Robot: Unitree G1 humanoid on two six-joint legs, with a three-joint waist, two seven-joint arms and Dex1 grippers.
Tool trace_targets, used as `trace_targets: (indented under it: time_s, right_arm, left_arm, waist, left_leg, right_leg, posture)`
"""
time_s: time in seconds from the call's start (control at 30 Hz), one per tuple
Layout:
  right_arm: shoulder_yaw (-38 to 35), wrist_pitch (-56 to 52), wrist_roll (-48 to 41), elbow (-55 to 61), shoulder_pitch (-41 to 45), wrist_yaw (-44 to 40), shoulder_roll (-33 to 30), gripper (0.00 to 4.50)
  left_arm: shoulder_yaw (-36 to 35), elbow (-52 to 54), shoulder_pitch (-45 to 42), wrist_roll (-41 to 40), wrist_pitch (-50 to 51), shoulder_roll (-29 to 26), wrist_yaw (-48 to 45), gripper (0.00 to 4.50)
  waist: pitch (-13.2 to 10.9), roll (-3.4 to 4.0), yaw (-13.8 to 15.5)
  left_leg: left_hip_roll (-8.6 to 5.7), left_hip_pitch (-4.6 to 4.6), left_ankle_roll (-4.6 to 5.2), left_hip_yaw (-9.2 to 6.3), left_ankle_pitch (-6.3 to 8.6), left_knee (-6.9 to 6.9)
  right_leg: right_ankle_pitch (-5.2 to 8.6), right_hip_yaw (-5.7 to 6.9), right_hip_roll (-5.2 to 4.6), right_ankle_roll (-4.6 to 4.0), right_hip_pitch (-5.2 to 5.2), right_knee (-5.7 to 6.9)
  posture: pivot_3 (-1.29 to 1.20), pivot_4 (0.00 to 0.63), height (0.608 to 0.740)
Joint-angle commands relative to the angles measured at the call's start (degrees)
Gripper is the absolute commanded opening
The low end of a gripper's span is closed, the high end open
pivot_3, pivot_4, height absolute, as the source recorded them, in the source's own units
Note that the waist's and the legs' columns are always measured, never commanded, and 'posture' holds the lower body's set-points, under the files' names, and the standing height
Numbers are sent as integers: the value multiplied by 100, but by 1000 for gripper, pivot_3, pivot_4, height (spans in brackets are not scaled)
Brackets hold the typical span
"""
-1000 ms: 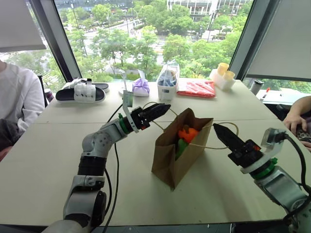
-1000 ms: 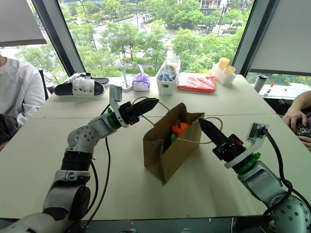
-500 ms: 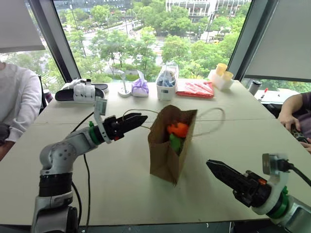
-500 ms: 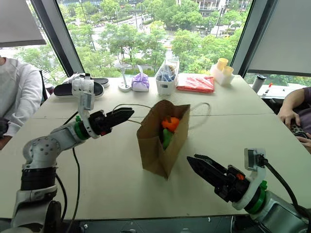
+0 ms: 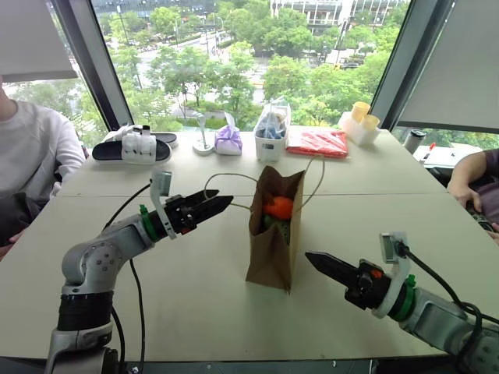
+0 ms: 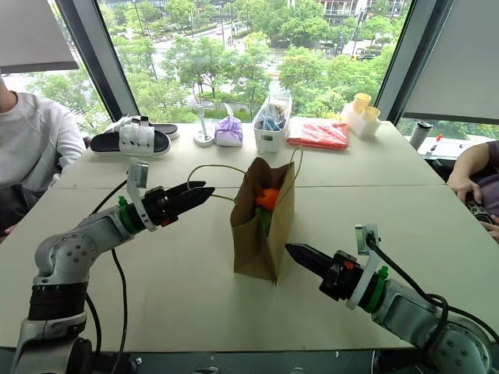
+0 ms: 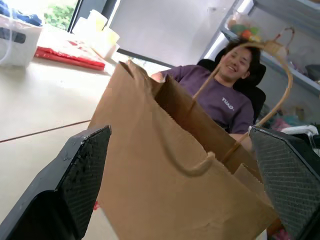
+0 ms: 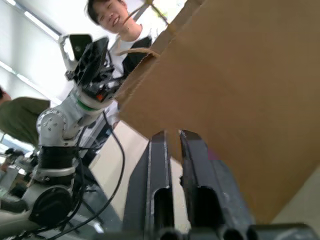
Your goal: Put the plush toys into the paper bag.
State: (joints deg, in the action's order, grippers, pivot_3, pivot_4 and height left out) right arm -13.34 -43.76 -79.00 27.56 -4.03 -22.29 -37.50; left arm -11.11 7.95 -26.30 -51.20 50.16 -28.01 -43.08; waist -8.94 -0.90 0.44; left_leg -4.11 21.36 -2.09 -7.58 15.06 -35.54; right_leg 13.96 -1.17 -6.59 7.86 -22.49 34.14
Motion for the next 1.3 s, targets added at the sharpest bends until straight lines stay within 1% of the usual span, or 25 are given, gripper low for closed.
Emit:
trace_targets:
  time_s: [0.03, 0.13, 0.17, 0.2, 0.43, 0.67, 0.77, 0.87, 1.1, 1.27, 1.3]
  right_arm:
    - [-93, 85, 171, -115, 142, 40, 108, 337]
    - [-51, -28, 261, -87, 104, -154, 57, 337]
    - [-42, -53, 239, -86, 114, -198, 70, 337]
    - [-27, -64, 244, -116, 177, -186, 103, 162]
    - [209, -338, 308, -107, 628, -405, 54, 162]
    - [574, -548, 311, -71, 1133, -377, 247, 162]
    - [741, -598, 465, -216, 1420, -370, 372, 162]
    - [769, -628, 535, -335, 1573, -385, 428, 162]
    - [776, -699, 664, -461, 1728, -444, 517, 162]
    - [772, -705, 724, -470, 1733, -421, 573, 162]
    - [766, -700, 732, -467, 1721, -416, 580, 61]
  left_arm:
    - [189, 641, 384, 34, -79, -138, -178, 4500]
    - [357, 1194, 695, -56, -18, -143, -140, 4500]
    - [464, 1331, 767, 13, -58, -160, -160, 4500]
    - [588, 1441, 810, 95, -102, -142, -147, 4500]
    - [1393, 1905, 885, 623, -373, -225, -256, 4500]
    - [1761, 1853, 722, 920, -519, 212, 106, 4500]
    - [1996, 1716, 556, 1289, -679, 442, 330, 4500]
    - [2279, 1669, 447, 1633, -796, 515, 387, 4500]
    - [2695, 1391, 241, 2270, -1102, 794, 576, 4500]
    - [2744, 1231, 106, 2461, -1180, 955, 586, 4500]
    - [2741, 1230, 100, 2474, -1185, 969, 574, 4260]
  waist:
    - [-1, 1, -10]
    - [-1, 0, 33]
    - [-1, 0, 40]
    - [-1, 0, 43]
    - [-1, 1, 22]
    - [-1, 1, 35]
    - [-1, 0, 36]
    - [-1, 0, 32]
    - [-1, 0, 36]
    - [-1, 0, 30]
    - [-1, 0, 30]
  left_leg:
    - [1, 1, 0, 0, 0, 3]
    - [3, 7, 0, -5, 0, 7]
    - [3, 8, 0, -6, 0, 8]
    - [3, 7, 0, -7, 0, 7]
    - [2, 3, 0, -2, 0, 0]
    - [0, 7, 0, -5, 0, 2]
    - [-1, 6, 0, -4, 0, 0]
    - [-2, 6, 0, -2, 0, 0]
    - [-3, 6, 0, -2, 0, 1]
    - [-4, 6, 0, -1, 0, 1]
    - [-4, 6, 0, -1, 0, 1]
  right_leg:
    - [0, 0, 0, 0, -5, 0]
    - [0, -1, 1, 0, -11, 0]
    - [0, 0, 0, 0, -9, -1]
    - [0, 1, 0, 0, -5, -2]
    - [2, 0, 0, -4, 1, -3]
    - [1, 0, -1, -3, -1, -4]
    - [1, 1, -1, -3, 2, -5]
    - [1, 3, -1, -2, 2, -5]
    - [-1, 5, -1, 1, 1, -3]
    - [-2, 8, 0, 5, 1, -3]
    - [-10, 9, 0, 18, 1, -3]
  posture:
    - [0, 150, 740]
    - [0, 150, 740]
    - [0, 150, 740]
    - [0, 150, 740]
    - [0, 150, 740]
    - [0, 150, 740]
    - [0, 150, 740]
    - [0, 150, 740]
    - [0, 150, 740]
    - [0, 150, 740]
    - [0, 150, 740]
